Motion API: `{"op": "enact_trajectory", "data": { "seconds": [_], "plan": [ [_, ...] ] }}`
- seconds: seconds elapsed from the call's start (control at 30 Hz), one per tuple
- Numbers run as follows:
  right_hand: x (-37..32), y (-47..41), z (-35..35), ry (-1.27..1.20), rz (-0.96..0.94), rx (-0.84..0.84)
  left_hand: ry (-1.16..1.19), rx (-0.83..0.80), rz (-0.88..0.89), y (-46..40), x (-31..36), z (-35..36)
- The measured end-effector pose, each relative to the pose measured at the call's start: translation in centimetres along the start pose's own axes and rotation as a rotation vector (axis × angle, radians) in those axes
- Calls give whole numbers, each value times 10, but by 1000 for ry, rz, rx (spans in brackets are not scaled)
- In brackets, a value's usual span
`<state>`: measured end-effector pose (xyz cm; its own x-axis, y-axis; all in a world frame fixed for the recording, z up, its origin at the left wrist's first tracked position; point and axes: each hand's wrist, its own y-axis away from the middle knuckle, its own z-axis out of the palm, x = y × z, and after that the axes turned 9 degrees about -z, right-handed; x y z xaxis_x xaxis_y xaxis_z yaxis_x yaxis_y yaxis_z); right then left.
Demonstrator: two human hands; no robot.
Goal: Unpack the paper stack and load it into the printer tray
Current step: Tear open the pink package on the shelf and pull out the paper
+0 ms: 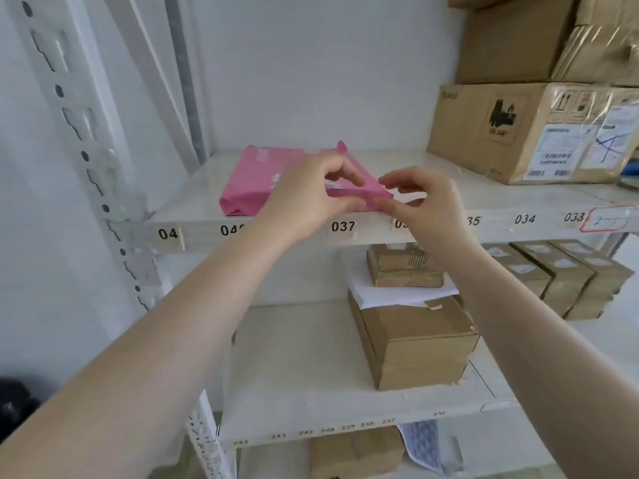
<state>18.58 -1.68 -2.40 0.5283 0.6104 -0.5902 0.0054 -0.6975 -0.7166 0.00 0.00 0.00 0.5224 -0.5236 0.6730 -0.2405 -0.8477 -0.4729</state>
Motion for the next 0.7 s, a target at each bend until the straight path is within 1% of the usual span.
{"op": "enact_trajectory", "data": {
  "seconds": [0.1,0.13,0.23,0.3,0.4,0.47,0.6,0.7],
  "plan": [
    [9,-9,7,9,10,14,-128,-29,5,-21,-11,5],
    [12,-10,9,12,23,12,-142,-27,-22,-26,-14,6],
    [19,-16,9,25,-13,-4,-184,-25,-19,-39,-17,8],
    [20,-20,7,45,-71,-43,-153,-54,-52,-44,-16,6],
    [22,-24,2,62,-184,-170,-7,-137,-156,-52,-15,1],
    [24,-28,0,47,-224,-224,36,-175,-218,-55,-15,0],
    [29,-38,3,-11,-233,-223,48,-192,-267,-58,-15,-1],
    [32,-41,5,-85,-221,-186,79,-197,-247,-55,-16,-2]
  ]
}}
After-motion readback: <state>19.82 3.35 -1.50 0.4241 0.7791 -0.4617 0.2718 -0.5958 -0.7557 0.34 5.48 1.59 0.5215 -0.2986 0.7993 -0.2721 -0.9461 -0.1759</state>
